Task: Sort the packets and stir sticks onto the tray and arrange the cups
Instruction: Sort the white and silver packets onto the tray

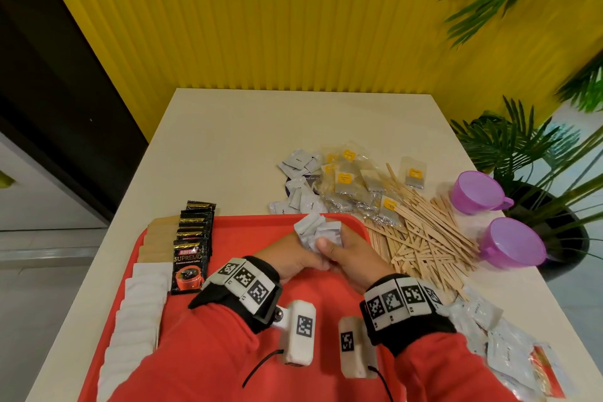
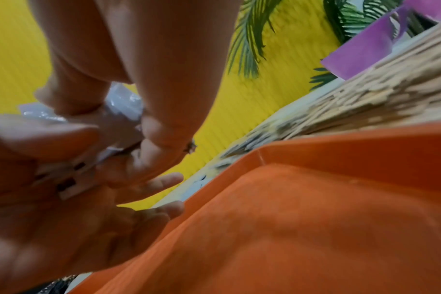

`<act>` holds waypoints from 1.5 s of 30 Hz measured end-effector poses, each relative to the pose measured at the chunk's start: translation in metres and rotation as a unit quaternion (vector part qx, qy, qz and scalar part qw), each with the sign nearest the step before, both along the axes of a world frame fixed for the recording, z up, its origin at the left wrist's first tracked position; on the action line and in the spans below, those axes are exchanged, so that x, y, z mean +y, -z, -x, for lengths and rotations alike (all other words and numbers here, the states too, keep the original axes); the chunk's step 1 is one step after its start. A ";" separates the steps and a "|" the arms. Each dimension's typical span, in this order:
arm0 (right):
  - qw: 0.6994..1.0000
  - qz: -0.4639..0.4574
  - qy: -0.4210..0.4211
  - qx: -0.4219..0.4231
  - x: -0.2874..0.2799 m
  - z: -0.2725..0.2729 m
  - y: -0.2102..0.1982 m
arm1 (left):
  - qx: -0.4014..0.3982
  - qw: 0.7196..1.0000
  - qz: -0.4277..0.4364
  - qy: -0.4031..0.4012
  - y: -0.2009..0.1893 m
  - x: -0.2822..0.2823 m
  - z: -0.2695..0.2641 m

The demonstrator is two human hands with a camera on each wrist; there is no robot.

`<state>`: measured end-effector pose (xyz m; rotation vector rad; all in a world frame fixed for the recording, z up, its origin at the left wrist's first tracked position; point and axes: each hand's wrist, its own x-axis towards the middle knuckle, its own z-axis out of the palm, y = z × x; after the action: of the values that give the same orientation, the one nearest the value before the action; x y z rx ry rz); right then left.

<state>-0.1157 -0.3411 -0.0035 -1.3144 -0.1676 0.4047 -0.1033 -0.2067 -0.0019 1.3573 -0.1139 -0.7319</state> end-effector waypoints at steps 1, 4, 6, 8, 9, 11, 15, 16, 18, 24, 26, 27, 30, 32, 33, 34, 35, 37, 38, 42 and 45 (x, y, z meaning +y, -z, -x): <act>1.000 -0.003 0.013 0.006 0.000 -0.001 0.004 | -0.029 0.999 -0.037 0.010 0.002 -0.001 -0.003; 0.996 0.044 0.075 0.001 0.000 -0.004 0.016 | -0.098 0.982 -0.156 -0.031 0.014 0.001 -0.009; 0.993 0.069 0.099 0.004 0.000 -0.006 0.020 | -0.103 0.971 -0.192 -0.095 0.020 0.001 -0.009; 0.991 0.084 0.100 -0.002 0.005 -0.007 0.019 | -0.115 0.972 -0.181 -0.098 0.028 -0.001 -0.010; 0.990 0.106 0.095 -0.007 0.009 -0.007 0.018 | -0.122 0.973 -0.173 -0.092 0.032 -0.003 -0.011; 0.984 0.152 0.088 -0.025 0.016 -0.007 0.018 | -0.137 0.972 -0.165 -0.097 0.031 -0.007 -0.010; 0.979 0.185 0.086 -0.011 0.021 -0.009 0.028 | -0.103 0.969 -0.182 -0.132 0.033 -0.004 -0.008; 0.981 0.181 0.076 -0.002 0.020 -0.009 0.029 | -0.108 0.967 -0.190 -0.135 0.035 -0.004 -0.007; 0.981 0.185 0.051 0.012 0.017 -0.010 0.030 | -0.117 0.964 -0.195 -0.140 0.040 -0.005 -0.006; 0.979 0.194 0.064 0.024 0.014 -0.011 0.036 | -0.083 0.966 -0.146 -0.199 0.042 -0.010 -0.004; 0.979 0.192 0.063 0.039 0.013 -0.011 0.038 | -0.064 0.963 -0.125 -0.229 0.042 -0.012 -0.004; 0.978 0.195 0.059 0.045 0.012 -0.011 0.038 | -0.057 0.963 -0.120 -0.236 0.042 -0.013 -0.004; 0.970 0.227 0.058 0.059 0.009 -0.013 0.036 | -0.061 0.962 -0.129 -0.234 0.042 -0.016 -0.004; 0.963 0.255 0.062 0.067 0.011 -0.015 0.036 | -0.082 0.959 -0.156 -0.220 0.038 -0.017 -0.003; 0.961 0.263 0.061 0.066 0.012 -0.015 0.036 | -0.094 0.958 -0.167 -0.211 0.037 -0.017 -0.003; 0.961 0.264 0.060 0.060 0.013 -0.015 0.036 | -0.101 0.958 -0.178 -0.201 0.037 -0.017 -0.003; 0.961 0.263 0.061 0.057 0.013 -0.015 0.038 | -0.105 0.958 -0.190 -0.190 0.036 -0.017 -0.003; 0.966 0.248 0.059 0.053 0.012 -0.013 0.033 | -0.101 0.955 -0.213 -0.178 0.035 -0.014 -0.005; 0.970 0.234 0.051 0.048 0.012 -0.012 0.028 | -0.093 0.955 -0.219 -0.176 0.034 -0.013 -0.008; 0.983 0.168 0.056 0.038 0.010 -0.013 0.012 | -0.058 0.963 -0.222 -0.143 0.019 -0.010 -0.019; 0.985 0.156 0.044 0.061 0.007 -0.016 0.008 | -0.063 0.955 -0.243 -0.156 0.007 -0.007 -0.038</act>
<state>-0.0995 -0.3343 -0.0115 -1.5934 0.0592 0.4461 -0.0655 -0.2135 -0.0086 1.8402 0.1909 -0.4169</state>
